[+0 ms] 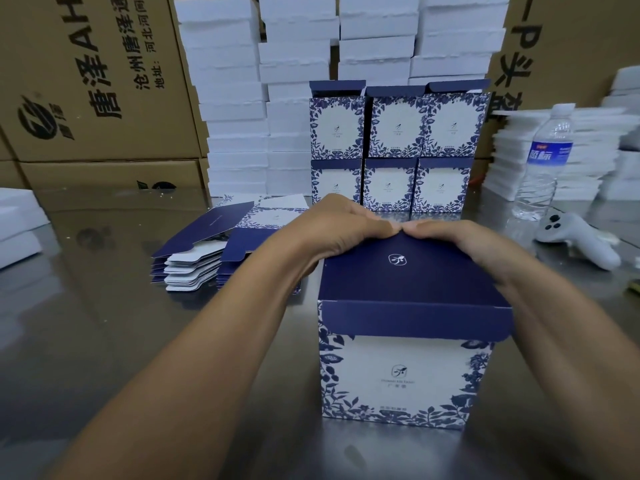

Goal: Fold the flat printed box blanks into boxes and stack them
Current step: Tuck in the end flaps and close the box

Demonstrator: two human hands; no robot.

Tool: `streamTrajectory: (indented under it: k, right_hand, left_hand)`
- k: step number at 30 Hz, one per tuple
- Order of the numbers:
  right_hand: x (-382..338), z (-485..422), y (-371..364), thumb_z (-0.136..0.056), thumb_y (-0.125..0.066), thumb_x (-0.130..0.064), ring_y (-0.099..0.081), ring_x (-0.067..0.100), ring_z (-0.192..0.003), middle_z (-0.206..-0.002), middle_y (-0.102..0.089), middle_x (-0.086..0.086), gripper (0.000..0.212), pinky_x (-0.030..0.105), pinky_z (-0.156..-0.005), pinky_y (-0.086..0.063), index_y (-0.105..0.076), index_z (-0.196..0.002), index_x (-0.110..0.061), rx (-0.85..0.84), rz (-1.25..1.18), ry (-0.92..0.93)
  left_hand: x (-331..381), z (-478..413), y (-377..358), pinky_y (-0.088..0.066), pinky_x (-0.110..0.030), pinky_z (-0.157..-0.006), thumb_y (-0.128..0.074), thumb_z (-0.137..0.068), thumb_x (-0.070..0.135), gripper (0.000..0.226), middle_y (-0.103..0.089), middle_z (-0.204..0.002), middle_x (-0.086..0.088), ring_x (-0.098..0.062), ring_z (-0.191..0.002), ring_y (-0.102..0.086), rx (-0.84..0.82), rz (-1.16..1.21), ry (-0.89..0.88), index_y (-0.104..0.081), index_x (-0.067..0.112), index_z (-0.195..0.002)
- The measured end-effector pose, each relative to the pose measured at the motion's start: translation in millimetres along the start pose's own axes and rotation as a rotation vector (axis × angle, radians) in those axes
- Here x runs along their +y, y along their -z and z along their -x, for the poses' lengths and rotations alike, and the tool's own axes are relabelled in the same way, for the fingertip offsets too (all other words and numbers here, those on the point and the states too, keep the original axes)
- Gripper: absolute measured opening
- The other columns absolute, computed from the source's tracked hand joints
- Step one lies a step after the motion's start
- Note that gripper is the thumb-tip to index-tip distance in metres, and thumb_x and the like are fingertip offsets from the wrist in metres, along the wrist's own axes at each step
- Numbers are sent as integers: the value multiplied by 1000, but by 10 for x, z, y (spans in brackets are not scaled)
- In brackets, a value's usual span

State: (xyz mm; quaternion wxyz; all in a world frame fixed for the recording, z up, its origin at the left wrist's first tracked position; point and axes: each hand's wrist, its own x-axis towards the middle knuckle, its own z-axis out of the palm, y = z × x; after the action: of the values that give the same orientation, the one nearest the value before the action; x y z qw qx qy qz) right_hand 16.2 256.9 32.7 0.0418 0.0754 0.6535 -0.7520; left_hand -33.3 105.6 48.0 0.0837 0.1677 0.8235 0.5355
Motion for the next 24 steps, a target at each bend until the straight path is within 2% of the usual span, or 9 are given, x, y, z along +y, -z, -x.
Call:
streamTrajectory:
  k: [4,10,12,14,15,18,21,24]
  right_hand:
    - [1,20,-7,-86,-61,-17,-62,16,-43,-61,-68,8,10,19,-39,-48,-67,-84,-10,26,-5,-25]
    - [40,2,-7,-85,-63,-24,-59,14,-38,-54,-65,5,14,15,-37,-43,-65,-80,-11,96,9,0]
    - [45,-1,5,-85,-63,-24,-58,14,-37,-53,-65,5,14,15,-36,-42,-65,-81,-11,103,18,8]
    - [45,-3,9,-85,-63,-23,-59,14,-37,-53,-65,5,14,16,-36,-43,-65,-81,-9,98,12,10]
    - [45,0,4,-85,-63,-22,-59,15,-38,-54,-65,6,13,16,-36,-44,-65,-82,-9,89,6,10]
    - [42,-5,-16,-85,-63,-19,-59,14,-37,-52,-65,6,11,16,-35,-43,-65,-81,-9,83,2,20]
    - [38,-52,-33,-87,-61,-19,-55,10,-32,-44,-61,0,13,13,-32,-39,-62,-74,-14,157,40,51]
    - [41,-122,-21,-90,-56,-19,-52,8,-29,-39,-57,-4,19,11,-31,-35,-59,-72,-15,217,44,80]
  left_hand:
    - [16,21,-1,-40,-10,-40,-75,-80,24,17,-66,-52,5,-4,-39,-56,-17,48,-8,-69,17,-66]
    - [-42,28,45,-46,-15,-46,-75,-79,24,11,-69,-59,0,-9,-45,-61,7,93,42,-73,14,-75]
    - [-115,40,93,-53,-23,-59,-74,-79,25,13,-72,-67,-5,-15,-55,-64,14,125,53,-73,13,-72]
    - [-189,62,131,-52,-35,-78,-73,-80,28,16,-74,-78,-9,-21,-69,-65,18,151,51,-72,14,-71]
    - [-212,78,142,-51,-37,-81,-72,-81,29,17,-74,-80,-9,-22,-72,-64,15,172,47,-71,15,-72]
    - [-231,91,137,-49,-31,-69,-70,-83,24,16,-69,-76,-12,-22,-65,-60,2,249,37,-68,13,-72]
    - [-240,83,119,-49,-25,-59,-68,-84,21,17,-66,-69,-10,-18,-56,-57,5,304,42,-66,11,-71]
    - [-263,110,93,-49,-23,-57,-66,-86,22,20,-66,-79,-13,-19,-59,-58,29,352,35,-69,4,-92]
